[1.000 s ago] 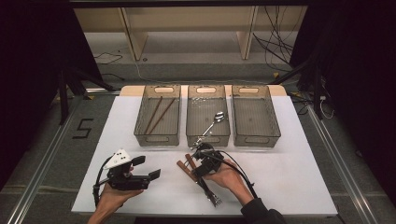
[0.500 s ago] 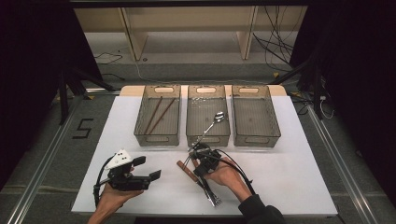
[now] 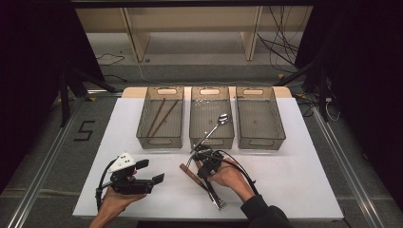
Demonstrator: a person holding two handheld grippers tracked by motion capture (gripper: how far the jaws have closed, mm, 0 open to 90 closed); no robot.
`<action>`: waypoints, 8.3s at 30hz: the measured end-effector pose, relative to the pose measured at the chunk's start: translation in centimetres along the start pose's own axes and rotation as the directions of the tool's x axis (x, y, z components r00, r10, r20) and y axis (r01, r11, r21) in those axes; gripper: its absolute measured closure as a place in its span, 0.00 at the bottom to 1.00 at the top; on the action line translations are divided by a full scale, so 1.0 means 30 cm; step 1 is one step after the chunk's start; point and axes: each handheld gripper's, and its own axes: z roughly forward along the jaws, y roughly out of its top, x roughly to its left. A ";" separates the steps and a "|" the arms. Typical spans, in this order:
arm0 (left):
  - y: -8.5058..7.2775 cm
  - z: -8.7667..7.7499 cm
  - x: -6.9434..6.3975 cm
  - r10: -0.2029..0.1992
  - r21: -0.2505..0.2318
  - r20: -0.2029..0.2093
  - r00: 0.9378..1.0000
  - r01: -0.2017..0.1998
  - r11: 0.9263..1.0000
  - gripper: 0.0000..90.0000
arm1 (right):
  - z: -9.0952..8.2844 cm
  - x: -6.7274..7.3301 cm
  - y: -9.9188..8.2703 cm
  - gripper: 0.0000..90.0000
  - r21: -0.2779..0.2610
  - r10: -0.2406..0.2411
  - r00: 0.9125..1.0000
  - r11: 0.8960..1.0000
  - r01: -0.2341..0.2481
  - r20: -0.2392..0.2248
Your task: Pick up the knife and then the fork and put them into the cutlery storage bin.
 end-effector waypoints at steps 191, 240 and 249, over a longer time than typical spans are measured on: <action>0.002 -0.011 0.011 -0.027 -0.032 -0.006 1.000 0.027 0.999 0.17 | -0.350 -0.088 -0.177 0.32 -0.468 -0.043 0.996 0.884 0.003 -0.073; 0.002 -0.011 0.011 -0.022 -0.033 -0.005 1.000 0.022 0.999 0.17 | -0.162 0.164 -0.227 0.28 -0.228 -0.385 0.912 0.909 0.350 -0.137; 0.002 -0.011 0.012 -0.023 -0.034 -0.004 1.000 0.023 0.999 0.17 | -0.139 0.183 -0.232 0.31 -0.191 -0.432 0.890 0.895 0.403 -0.146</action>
